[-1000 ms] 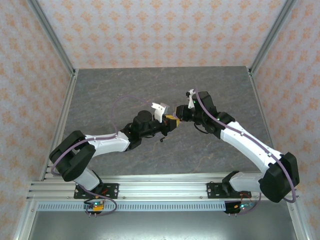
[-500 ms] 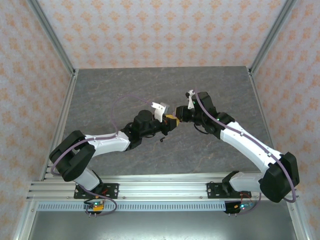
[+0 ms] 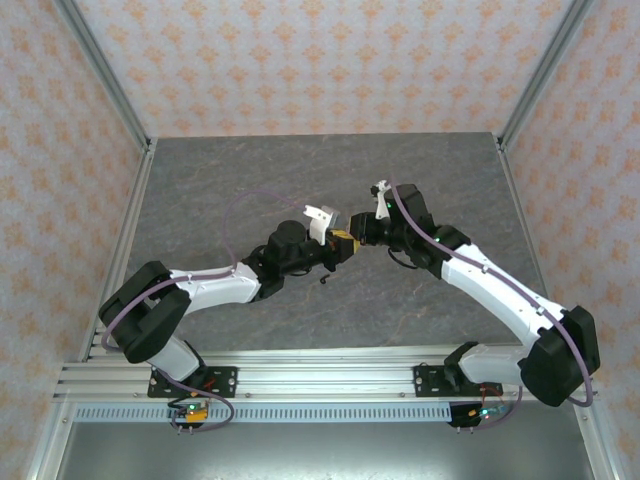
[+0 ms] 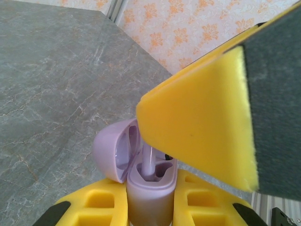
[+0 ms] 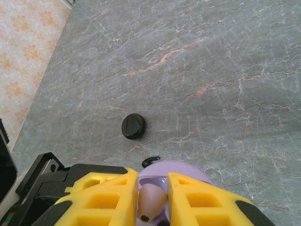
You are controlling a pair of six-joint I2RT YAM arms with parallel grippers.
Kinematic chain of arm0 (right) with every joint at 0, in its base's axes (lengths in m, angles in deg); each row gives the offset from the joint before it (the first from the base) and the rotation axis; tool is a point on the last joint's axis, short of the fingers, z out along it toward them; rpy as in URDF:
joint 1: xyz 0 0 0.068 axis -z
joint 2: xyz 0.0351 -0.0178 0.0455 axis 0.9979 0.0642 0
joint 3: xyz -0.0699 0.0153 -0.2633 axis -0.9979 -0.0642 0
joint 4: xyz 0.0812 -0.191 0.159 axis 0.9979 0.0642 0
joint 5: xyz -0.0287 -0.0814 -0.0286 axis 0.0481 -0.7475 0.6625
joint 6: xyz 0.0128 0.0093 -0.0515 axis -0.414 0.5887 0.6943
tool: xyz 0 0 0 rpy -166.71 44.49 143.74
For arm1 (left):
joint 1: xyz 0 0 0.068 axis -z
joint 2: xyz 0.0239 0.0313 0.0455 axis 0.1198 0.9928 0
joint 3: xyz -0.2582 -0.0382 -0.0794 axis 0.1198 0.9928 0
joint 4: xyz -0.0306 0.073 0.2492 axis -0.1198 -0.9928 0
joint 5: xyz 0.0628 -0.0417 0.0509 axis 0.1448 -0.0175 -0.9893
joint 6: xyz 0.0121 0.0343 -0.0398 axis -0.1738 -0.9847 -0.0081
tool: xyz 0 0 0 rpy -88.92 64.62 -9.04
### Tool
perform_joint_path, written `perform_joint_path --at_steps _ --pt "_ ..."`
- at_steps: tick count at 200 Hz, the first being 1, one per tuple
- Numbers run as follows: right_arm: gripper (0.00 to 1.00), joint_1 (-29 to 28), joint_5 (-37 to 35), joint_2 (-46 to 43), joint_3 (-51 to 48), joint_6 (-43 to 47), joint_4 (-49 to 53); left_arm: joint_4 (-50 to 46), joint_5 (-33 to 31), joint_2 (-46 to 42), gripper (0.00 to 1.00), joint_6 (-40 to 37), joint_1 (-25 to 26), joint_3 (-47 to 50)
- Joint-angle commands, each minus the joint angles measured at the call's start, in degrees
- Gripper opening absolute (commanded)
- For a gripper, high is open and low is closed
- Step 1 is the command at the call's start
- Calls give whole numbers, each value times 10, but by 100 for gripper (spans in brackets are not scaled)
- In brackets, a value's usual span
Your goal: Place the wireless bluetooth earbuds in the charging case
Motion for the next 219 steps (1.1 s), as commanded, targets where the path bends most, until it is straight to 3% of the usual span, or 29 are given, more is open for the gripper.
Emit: perform_joint_path --at_steps 1,219 --pt "24 -5 9 -14 -2 8 15 6 -6 -20 8 -20 3 -19" --pt "29 -6 2 -47 -2 6 34 -41 -41 -58 6 -135 29 -3"
